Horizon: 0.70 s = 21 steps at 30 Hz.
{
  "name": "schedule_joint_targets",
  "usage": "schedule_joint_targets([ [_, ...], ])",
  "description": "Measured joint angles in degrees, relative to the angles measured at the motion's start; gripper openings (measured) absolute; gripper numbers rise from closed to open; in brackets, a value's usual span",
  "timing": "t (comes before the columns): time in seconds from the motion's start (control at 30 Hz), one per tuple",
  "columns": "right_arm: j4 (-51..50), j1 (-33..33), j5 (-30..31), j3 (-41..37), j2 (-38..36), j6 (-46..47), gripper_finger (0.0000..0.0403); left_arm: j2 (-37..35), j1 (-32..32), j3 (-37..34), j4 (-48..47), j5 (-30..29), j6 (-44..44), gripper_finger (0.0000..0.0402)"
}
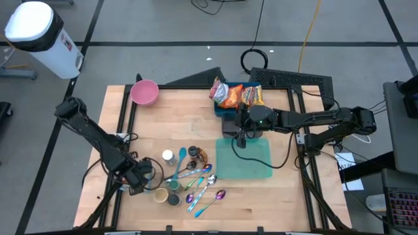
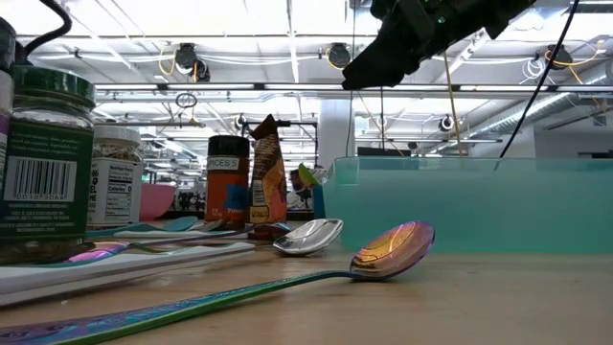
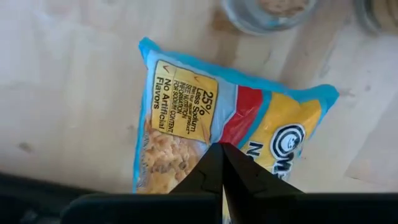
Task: Pick & Place Food Item
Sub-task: Put the blue noodle pack into the blue bin
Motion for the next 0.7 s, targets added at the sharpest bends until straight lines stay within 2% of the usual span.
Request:
schedule_joint_targets([
  [0.1,0.02,0.00,0.00,0.00,0.00,-0.06,0.0253,-1.41,0.75,2.20,-5.47,-1.52,-1.89,0.0002],
  [0.23,0.02,0.00,0.00,0.00,0.00,-0.10,0.0253,-2.85,1.83,7.91,-14.82,-7.31,-6.22,0.0001],
  [0.43,0.02,0.00,0.00,0.00,0.00,-0.44,0.0253,-3.19,2.20,16.25,-19.48,-16.72,-7.16,0.0001],
  [0.57,0.02,0.00,0.00,0.00,-0.02,-0.44,0.0253,-3.11,2.93,16.57,-17.48,-14.71,-12.83,0.0016],
  [0.7,0.00,0.00,0.00,0.00,-0.02,-0.63,0.0253,-1.85,2.93,12.32,-15.37,-7.86,-15.47,0.0060],
])
